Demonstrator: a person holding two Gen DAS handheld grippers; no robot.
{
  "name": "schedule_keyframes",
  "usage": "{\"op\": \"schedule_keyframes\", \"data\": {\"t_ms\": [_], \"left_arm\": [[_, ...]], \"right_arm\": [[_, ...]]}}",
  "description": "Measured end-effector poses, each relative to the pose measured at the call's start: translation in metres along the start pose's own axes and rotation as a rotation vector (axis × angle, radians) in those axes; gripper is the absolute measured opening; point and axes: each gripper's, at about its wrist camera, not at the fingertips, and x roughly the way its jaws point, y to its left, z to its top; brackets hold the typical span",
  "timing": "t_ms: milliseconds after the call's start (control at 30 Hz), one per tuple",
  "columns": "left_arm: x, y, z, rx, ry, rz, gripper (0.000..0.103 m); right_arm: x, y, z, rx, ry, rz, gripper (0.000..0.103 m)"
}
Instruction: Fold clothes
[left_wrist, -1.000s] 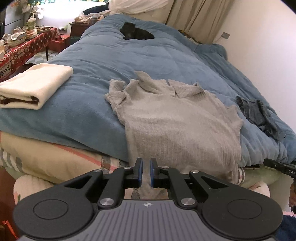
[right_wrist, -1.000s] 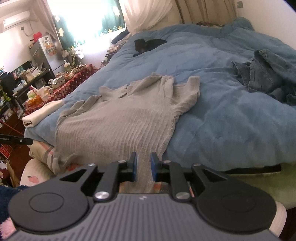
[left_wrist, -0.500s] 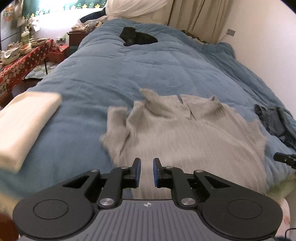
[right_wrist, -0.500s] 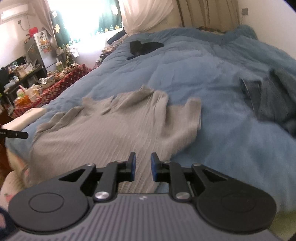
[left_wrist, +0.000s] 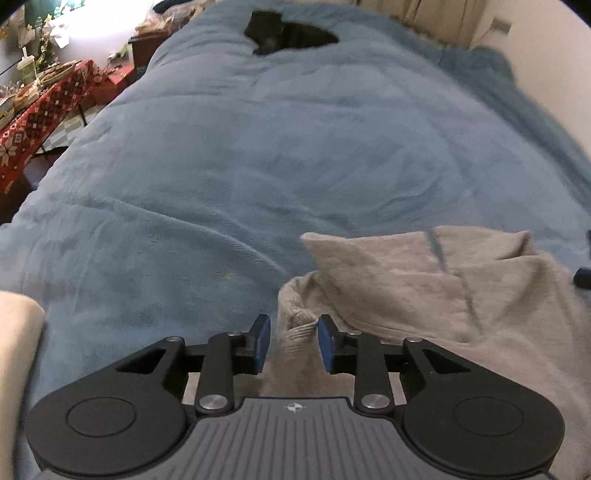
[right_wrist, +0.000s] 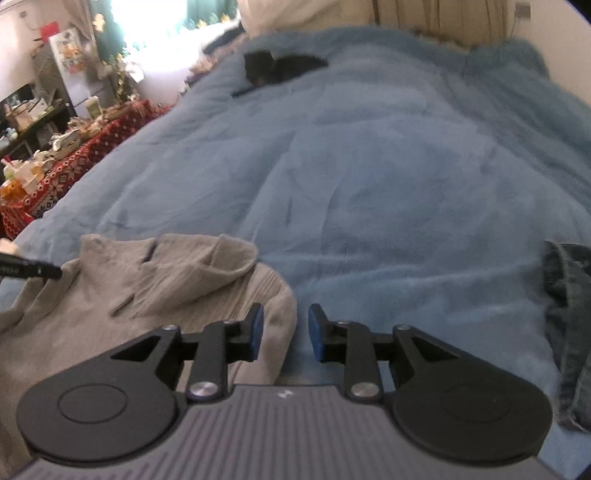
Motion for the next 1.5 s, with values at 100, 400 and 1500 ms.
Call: {"op": "schedule_keyframes", "data": {"t_ms": [100, 400, 1500], "left_arm": [[0.003, -0.001, 0.013, 0.009, 0.074, 0.009, 0.032], [0.012, -0.002, 0.044, -0.019, 0.257, -0.034, 0.042], [0.012, 0.009, 0.189, -0.136, -0.048, -0.004, 0.004]], "right_arm": [[0.013, -0.003, 0.019, 0.029, 0.070, -0.003, 0.029], [0.029, 0.006, 0.056, 0.021, 0.204, -0.021, 0.040], [-0.002, -0.047, 0.202, 0.048, -0.099, -0.183, 0.003]]}}
